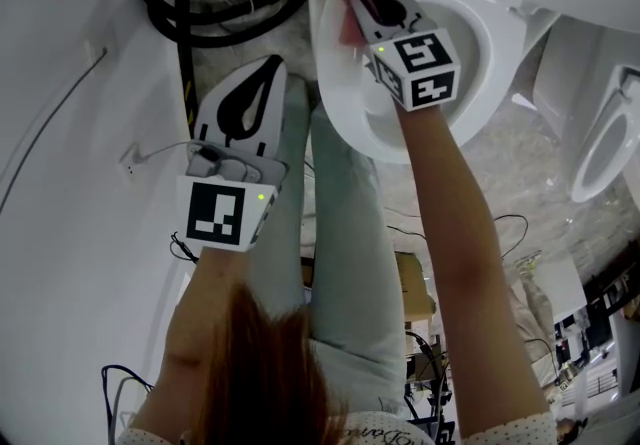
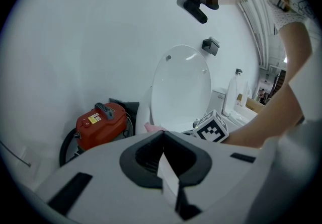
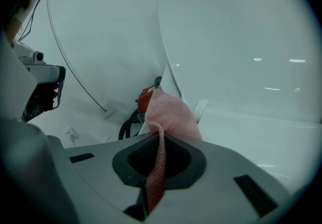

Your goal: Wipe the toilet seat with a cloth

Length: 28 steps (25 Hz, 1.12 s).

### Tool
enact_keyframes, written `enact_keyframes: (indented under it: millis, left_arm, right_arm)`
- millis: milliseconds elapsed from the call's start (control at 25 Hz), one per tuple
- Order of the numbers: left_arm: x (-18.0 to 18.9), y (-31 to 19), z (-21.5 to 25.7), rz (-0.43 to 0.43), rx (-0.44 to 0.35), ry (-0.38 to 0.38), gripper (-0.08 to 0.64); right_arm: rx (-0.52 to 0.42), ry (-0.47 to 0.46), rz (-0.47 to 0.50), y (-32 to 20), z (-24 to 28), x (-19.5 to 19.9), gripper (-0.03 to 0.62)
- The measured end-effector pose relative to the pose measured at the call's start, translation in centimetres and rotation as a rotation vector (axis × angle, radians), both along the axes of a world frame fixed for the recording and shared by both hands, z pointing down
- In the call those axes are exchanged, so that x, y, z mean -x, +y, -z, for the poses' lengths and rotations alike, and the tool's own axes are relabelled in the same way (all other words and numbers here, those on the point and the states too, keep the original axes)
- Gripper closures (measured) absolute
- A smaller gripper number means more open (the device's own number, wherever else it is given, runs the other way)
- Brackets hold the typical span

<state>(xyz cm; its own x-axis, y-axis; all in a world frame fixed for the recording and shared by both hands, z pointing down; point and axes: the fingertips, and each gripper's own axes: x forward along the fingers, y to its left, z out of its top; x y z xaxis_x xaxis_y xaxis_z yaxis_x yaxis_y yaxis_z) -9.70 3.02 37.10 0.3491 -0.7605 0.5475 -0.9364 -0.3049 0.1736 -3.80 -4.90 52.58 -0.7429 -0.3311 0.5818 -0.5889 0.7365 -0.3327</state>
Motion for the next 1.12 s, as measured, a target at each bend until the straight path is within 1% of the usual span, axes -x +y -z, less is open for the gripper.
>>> enact_keyframes:
  millis: [200,520,760,1120]
  left_arm:
    - [-0.4,0.1,-0.3,-0.01,0.011,-0.001,0.558]
    - [-1.4,-0.5,-0.2,-0.033,0.008,0.001,0.558]
    - [-2.1,-0.9,-0.4,-0.056,0.012,0.001,0.558]
    - [-3.0,-1.3,-0.3,-0.081,0.013,0.003,0.558]
  right_arm:
    - [-0.004,-0.024,-0.077,-1.3,0.1,-1.4,0.571]
    - [-0.02,-0.042,-0.193,-3.5,0.4,-4.7,0.571]
    - [-0.02,-0.056,-0.308,-4.8,0.4,-7.5,0.571]
    - [-0.058,-0.031,-0.386,-5.7,0.5,-11.1,0.571]
